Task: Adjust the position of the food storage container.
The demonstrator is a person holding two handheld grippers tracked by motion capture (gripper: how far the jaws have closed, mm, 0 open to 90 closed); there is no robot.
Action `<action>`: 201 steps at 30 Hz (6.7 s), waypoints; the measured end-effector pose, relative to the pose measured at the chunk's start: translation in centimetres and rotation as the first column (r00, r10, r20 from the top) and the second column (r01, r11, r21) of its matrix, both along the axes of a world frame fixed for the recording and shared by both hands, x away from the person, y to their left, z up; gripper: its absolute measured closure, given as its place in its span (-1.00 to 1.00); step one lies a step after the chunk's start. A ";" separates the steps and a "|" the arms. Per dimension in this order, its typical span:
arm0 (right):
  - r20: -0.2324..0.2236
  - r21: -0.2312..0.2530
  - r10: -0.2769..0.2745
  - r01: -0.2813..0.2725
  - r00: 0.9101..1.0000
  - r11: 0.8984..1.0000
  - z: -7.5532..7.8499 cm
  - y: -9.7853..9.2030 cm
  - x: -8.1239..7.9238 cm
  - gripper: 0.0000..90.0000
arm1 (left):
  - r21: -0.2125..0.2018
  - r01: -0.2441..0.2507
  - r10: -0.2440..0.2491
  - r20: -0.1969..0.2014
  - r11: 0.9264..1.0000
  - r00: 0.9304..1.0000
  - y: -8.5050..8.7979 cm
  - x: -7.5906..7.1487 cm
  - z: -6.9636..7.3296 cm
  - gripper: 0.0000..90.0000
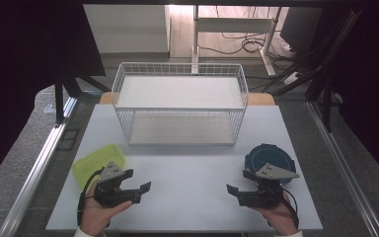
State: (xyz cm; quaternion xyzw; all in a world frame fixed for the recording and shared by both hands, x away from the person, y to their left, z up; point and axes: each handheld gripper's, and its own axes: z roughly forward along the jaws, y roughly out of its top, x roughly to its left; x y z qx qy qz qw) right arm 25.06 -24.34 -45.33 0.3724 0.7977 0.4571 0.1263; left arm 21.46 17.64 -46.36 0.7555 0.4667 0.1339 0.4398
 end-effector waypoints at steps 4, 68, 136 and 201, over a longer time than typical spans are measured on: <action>-0.010 -0.007 0.000 0.000 1.000 1.000 0.0 -0.1 0.1 -0.55 | 0.009 0.003 -0.003 -0.012 1.000 1.000 -0.1 0.2 -0.3 -0.53; -0.113 -0.197 -0.352 0.326 0.929 0.925 5.3 -9.4 8.5 0.22 | 0.001 -0.029 0.029 -0.003 1.000 1.000 1.2 -1.7 0.9 -0.52; -0.302 -0.528 -0.258 0.064 0.918 0.847 0.3 -5.3 10.4 0.98 | 0.068 -0.012 0.017 -0.064 0.998 0.998 -0.7 -1.3 -1.1 -0.56; -0.126 -0.188 0.033 -0.056 0.991 0.981 1.0 3.3 3.2 0.71 | 0.082 -0.048 0.055 -0.078 0.995 0.995 0.1 -1.3 -1.3 -0.55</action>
